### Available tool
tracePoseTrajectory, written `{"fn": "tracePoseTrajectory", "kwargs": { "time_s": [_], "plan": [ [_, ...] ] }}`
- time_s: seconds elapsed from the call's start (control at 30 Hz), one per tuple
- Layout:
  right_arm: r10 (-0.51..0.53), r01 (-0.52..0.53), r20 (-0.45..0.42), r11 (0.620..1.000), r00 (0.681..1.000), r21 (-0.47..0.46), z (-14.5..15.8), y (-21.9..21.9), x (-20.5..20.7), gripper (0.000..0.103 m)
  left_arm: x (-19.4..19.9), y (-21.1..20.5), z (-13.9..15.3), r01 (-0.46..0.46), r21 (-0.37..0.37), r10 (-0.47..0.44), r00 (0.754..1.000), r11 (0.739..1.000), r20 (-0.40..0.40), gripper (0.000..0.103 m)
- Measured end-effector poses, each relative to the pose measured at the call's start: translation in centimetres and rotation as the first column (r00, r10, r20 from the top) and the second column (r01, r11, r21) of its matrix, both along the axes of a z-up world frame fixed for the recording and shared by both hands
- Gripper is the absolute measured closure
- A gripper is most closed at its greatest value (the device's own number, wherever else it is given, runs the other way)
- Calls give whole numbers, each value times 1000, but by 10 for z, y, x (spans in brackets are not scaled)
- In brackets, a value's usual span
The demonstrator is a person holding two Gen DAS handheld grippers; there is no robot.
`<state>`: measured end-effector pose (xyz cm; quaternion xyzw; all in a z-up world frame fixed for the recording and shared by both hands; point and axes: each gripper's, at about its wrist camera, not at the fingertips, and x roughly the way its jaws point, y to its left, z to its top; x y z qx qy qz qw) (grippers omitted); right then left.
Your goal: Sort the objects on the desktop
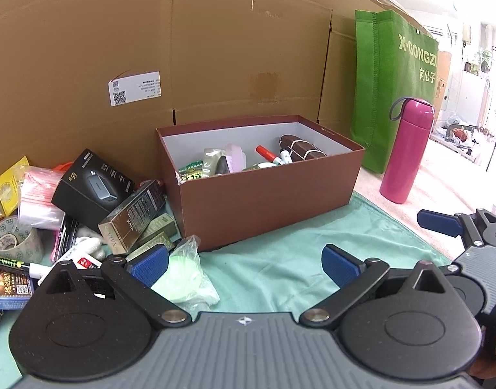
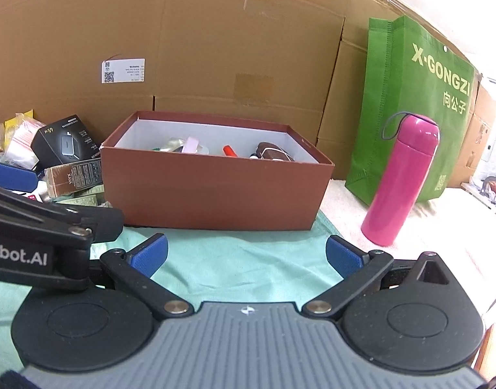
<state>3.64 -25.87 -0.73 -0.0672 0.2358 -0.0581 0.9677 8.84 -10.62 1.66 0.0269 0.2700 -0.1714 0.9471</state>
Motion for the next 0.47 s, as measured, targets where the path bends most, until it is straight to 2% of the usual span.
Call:
{"fn": "tracePoseTrajectory", "kwargs": {
  "time_s": [0.47],
  "plan": [
    [-16,16,-44,1000,999,0,-6,6,2,2,-8,9,-1,26,-44,-26,1000,999,6,0]
  ]
}}
